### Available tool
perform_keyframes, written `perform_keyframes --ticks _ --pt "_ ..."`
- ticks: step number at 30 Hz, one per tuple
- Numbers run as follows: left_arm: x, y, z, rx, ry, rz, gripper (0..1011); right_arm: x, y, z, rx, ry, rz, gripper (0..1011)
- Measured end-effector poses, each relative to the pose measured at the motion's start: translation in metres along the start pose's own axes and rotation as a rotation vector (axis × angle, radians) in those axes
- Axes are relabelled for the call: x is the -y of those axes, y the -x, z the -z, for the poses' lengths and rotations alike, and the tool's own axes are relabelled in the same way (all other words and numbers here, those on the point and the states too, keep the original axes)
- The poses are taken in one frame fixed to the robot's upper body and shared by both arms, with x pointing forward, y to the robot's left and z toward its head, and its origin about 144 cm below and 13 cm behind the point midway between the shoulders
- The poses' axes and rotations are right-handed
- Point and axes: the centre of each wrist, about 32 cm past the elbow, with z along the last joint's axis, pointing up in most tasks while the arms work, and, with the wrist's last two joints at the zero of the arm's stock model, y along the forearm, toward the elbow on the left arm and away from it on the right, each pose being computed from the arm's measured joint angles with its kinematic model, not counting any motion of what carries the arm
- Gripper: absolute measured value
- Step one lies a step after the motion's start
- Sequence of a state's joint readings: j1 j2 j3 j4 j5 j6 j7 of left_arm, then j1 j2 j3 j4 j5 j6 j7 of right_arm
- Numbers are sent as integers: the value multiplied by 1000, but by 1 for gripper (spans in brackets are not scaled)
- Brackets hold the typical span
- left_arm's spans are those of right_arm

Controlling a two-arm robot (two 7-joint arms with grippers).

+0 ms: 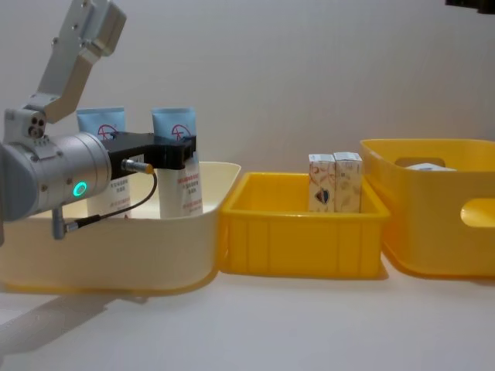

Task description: Bimanual collaborative sorting of washing and personal care products

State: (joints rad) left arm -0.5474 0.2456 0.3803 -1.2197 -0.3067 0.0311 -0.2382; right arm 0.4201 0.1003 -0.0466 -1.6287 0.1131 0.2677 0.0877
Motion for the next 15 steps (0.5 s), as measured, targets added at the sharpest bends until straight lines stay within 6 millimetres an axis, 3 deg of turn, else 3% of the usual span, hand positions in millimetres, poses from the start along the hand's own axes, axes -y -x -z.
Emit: perform_keyframes --ticks 6,15 --pt "0 0 0 0 0 1 182 0 0 0 0 0 0 1001" --pt "1 0 0 -1 0 1 178 0 0 0 0 0 0 1001"
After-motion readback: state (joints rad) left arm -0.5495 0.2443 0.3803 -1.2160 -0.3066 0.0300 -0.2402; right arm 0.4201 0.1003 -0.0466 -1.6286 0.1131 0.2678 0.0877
